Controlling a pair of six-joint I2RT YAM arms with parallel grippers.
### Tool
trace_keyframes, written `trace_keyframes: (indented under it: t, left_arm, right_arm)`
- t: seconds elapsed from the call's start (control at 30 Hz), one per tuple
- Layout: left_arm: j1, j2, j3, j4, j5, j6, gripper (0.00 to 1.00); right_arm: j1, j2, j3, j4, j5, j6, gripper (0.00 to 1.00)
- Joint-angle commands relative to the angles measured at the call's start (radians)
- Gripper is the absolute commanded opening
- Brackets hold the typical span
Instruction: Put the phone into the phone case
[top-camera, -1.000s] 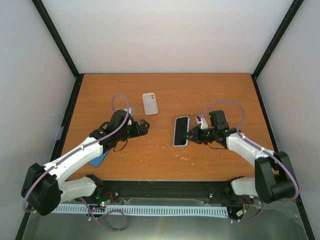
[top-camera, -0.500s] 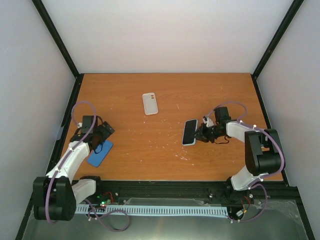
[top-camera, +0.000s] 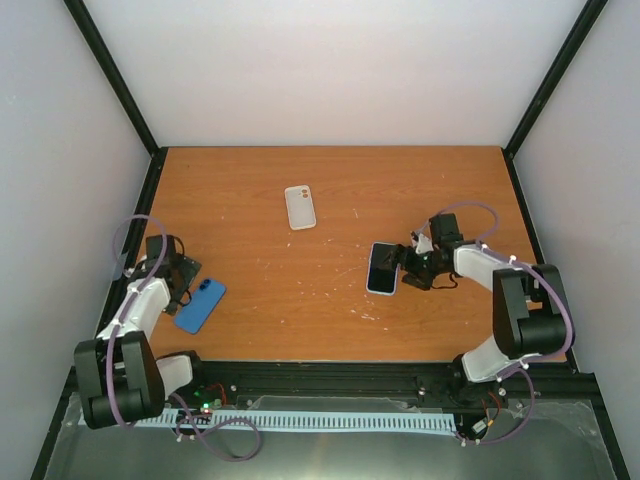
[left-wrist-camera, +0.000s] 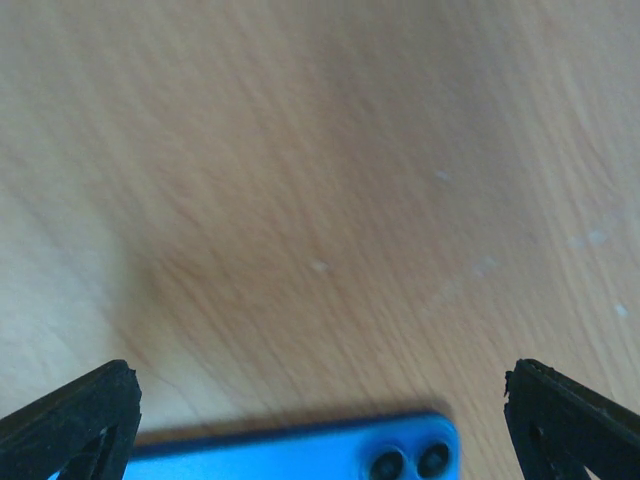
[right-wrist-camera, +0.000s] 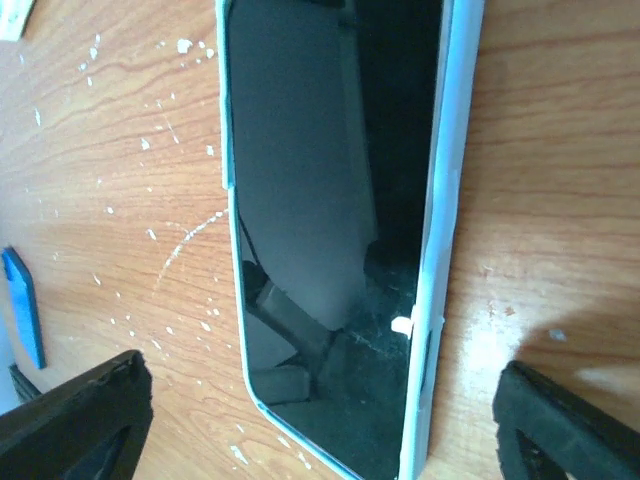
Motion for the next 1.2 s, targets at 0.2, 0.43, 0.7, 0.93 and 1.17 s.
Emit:
trace_keyframes:
  t: [0.2,0.43,0.7,0.93,1.17]
  left_arm:
    - [0.128,0.059,-0.042,0.009,-0.139,-0.130,0.99]
    - [0.128,0.108,-0.077,0.043,0.007,-0.131,1.00]
    - [0.126,0.068,-0.110,-0.022,0.215,-0.125,0.99]
    - [0.064,-0.035,-0.158,-0.048,0.300,-0.159,1.00]
    - [-0.058,-0.083,-0.175,-0.085,0.378,-0.253,0.99]
  right_arm:
    - [0.001,-0.141,-0.025,-0.048,0.063,0.021,1.00]
    - [0.001,-0.194,-0.034,-0.044,0.036,0.030,1.00]
    - [0.001,-0.238,-0.028,-0.042,0.020,0.045,1.00]
    - [0.002,-0.271,-0.039,-0.035,0.009,0.059,1.00]
    - [0.002,-0.307,-0.046,-0.043,0.010,0.059,1.00]
